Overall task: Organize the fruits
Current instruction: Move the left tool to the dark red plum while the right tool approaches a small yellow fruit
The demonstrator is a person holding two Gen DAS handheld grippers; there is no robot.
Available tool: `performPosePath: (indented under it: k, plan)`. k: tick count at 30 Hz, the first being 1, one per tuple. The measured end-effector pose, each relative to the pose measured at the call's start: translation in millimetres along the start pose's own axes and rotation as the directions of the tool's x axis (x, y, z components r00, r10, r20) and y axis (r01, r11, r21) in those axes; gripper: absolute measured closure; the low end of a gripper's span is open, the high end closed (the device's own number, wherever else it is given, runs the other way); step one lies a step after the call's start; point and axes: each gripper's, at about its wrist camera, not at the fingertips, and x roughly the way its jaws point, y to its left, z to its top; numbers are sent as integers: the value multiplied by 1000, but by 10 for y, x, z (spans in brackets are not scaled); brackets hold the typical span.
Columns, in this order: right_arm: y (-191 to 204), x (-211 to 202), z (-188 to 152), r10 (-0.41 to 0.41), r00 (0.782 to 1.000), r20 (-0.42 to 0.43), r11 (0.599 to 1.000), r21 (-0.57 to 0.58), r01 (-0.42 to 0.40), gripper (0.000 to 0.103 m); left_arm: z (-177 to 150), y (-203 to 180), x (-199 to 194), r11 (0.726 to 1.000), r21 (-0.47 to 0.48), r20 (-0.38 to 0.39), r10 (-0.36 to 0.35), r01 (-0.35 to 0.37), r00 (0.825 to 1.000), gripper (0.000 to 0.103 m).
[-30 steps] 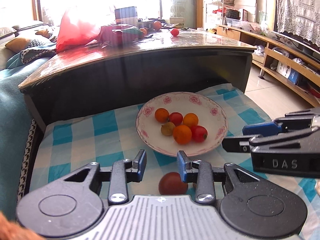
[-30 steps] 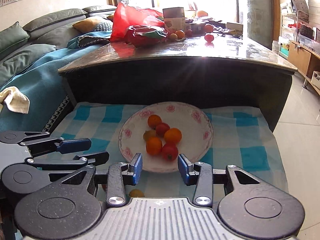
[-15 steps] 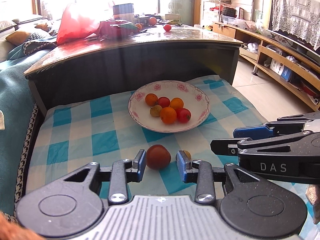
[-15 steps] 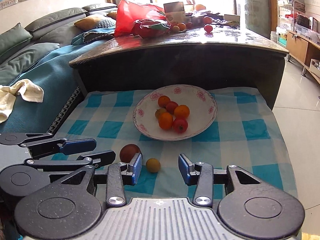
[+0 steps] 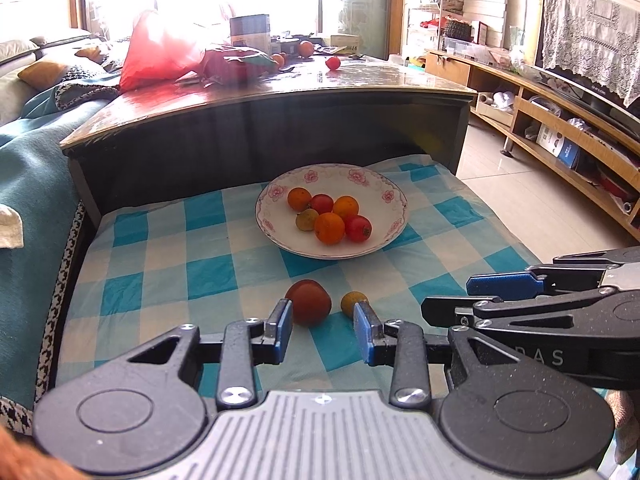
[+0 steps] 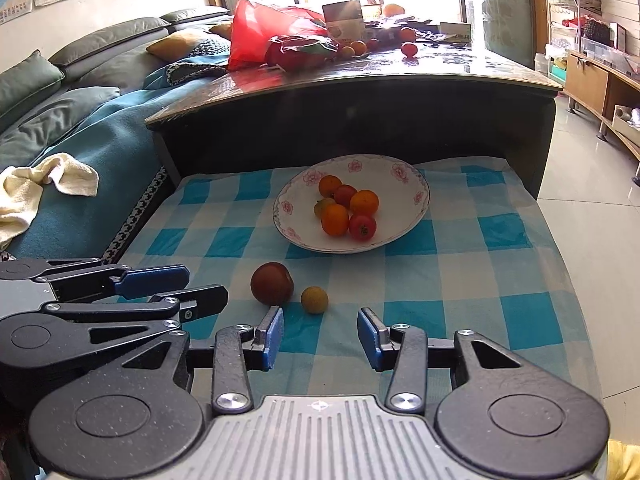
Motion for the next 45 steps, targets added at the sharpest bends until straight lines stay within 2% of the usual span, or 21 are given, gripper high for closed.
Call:
performPosePath:
  k: [7,17,29,38,45]
  plan:
    - [5,34,16,7,1000,1,1000,4,-7,66,-25,34,52,1000,-7,-16,1,-1,1000,60]
    - [-9,248,20,7,999,-43,1000,6,-7,66,-45,102,232,1000,-19,-68,-2,0,998,60]
    - [30,670,106,20,997,-78,995,-96,-28,64,-113,281,495,999,-51,-143,-25,18,989,60]
    - [57,947,76,54,992,-116,992,-110,-67,64,-182,381,584,997,-73,-179,-37,24,983,60]
    - [99,1040,21,30,991,-132,988,-149,-49,67,-201,396,663,996,-89,-194,-47,30,980,60]
